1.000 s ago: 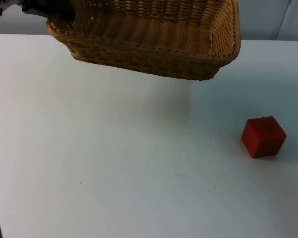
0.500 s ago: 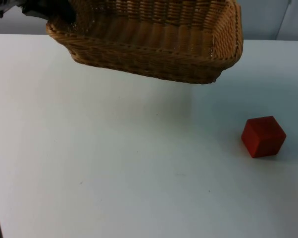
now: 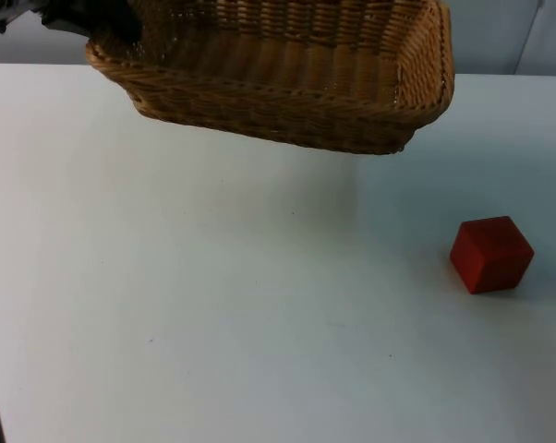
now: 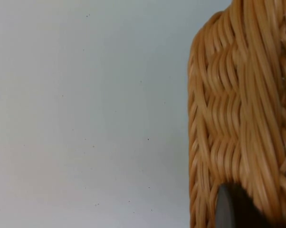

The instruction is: Pick up the basket with the left hand and place the cube into the basket with the right hand.

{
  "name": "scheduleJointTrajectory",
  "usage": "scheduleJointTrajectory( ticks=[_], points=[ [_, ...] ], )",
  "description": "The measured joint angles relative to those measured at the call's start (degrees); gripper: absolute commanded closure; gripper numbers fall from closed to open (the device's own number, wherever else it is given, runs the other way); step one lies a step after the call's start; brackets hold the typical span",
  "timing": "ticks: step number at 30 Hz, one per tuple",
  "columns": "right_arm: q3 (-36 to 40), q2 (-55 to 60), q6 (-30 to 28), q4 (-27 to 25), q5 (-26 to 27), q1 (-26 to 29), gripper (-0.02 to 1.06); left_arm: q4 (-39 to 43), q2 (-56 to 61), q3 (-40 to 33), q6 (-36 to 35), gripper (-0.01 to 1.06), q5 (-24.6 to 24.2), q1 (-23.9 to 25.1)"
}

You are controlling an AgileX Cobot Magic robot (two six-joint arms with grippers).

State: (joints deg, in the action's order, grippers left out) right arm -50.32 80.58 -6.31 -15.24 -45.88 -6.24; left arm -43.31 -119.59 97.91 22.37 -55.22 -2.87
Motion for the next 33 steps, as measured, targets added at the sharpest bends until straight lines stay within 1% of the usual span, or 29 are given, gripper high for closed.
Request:
scheduleJointTrajectory(
  ticks=[7,11,12,16,17,19,21,22,27,28,31,33],
  points=[
    [0.0,3.3,-0.5,-0.9,1.9,0.0,-0.01,0.0,0.0,0.0,0.0,1.05,0.0,0.0],
    [0.0,11.0,-3.3,-1.2,4.6,0.0,-0.01,0.0,0.0,0.0,0.0,1.05,0.0,0.0],
    [0.0,11.0,-3.3,-1.2,4.6,0.0,-0.01,0.0,0.0,0.0,0.0,1.05,0.0,0.0],
    [0.0,17.4,-7.1,-3.4,9.6,0.0,-0.01,0.0,0.0,0.0,0.0,1.05,0.0,0.0],
    [0.0,17.4,-7.1,-3.4,9.6,0.0,-0.01,0.0,0.0,0.0,0.0,1.05,0.0,0.0],
    [-0.7,19.4,-10.6,-6.6,12.7,0.0,-0.01,0.0,0.0,0.0,0.0,1.05,0.1,0.0],
    [-2.0,20.1,-13.0,-8.6,14.1,0.0,-0.01,0.0,0.0,0.0,0.0,1.05,0.2,0.0],
    [-2.0,20.1,-13.0,-8.6,14.1,0.0,-0.01,0.0,0.0,0.0,0.0,1.05,0.2,0.0],
    [-6.7,20.2,-18.0,-13.3,15.1,0.0,-0.01,0.0,0.0,0.0,0.0,1.05,0.5,0.0],
    [-6.7,20.2,-18.0,-13.3,15.1,0.0,-0.01,0.0,0.0,0.0,0.0,1.05,0.5,0.0],
    [-8.1,20.6,-21.3,-16.8,15.3,0.0,-0.01,0.0,0.0,0.0,0.0,1.05,0.7,0.0],
    [-8.3,21.0,-22.1,-17.6,15.1,0.0,-0.01,0.0,0.0,0.0,0.0,1.05,0.7,0.0]
  ],
)
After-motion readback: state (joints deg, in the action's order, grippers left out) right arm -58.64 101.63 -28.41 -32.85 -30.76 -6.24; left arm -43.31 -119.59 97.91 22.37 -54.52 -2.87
